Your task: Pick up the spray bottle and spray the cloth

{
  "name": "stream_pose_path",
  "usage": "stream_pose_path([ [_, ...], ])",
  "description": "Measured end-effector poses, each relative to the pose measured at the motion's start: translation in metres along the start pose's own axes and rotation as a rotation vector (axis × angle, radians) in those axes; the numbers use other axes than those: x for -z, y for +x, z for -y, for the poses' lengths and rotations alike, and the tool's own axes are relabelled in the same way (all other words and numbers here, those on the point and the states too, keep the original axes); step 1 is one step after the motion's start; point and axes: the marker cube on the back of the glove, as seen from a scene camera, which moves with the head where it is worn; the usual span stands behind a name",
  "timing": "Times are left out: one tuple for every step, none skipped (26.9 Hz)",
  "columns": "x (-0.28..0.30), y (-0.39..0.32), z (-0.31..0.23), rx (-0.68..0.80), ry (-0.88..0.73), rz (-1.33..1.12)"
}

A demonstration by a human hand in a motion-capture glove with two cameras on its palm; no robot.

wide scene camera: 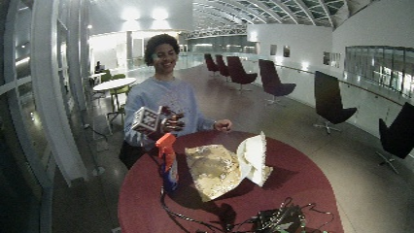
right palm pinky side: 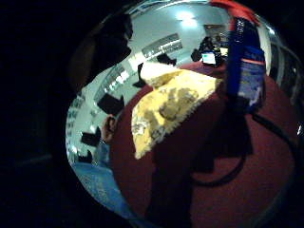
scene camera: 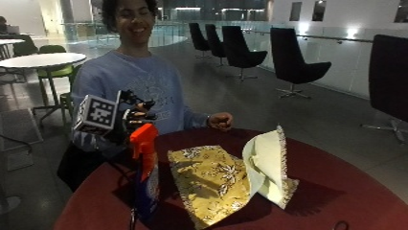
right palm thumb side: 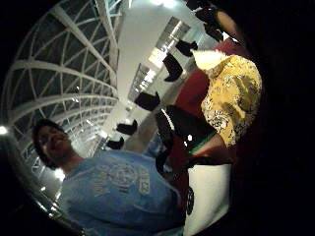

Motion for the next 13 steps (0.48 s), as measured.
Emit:
stream_pose_path([
  [0.008,0.005,-0.005,0.009,0.01,0.023],
  [0.015,0.01,-0.007,0.0,0.022,0.041],
  [0.021,0.015,-0.009,-0.024,0.032,0.056],
  [0.026,0.02,-0.01,-0.06,0.04,0.066],
  [0.03,0.025,-0.01,-0.103,0.053,0.071],
  [0.032,0.029,-0.008,-0.144,0.077,0.072],
  [0.032,0.035,-0.005,-0.172,0.109,0.07],
  [0.032,0.041,-0.002,-0.183,0.137,0.068],
  [0.032,0.047,0.0,-0.182,0.15,0.066],
  [0.032,0.052,0.0,-0.177,0.149,0.065],
  [0.031,0.057,0.001,-0.176,0.145,0.062],
  [0.03,0.062,0.004,-0.178,0.148,0.055],
  [0.028,0.068,0.008,-0.18,0.155,0.044],
])
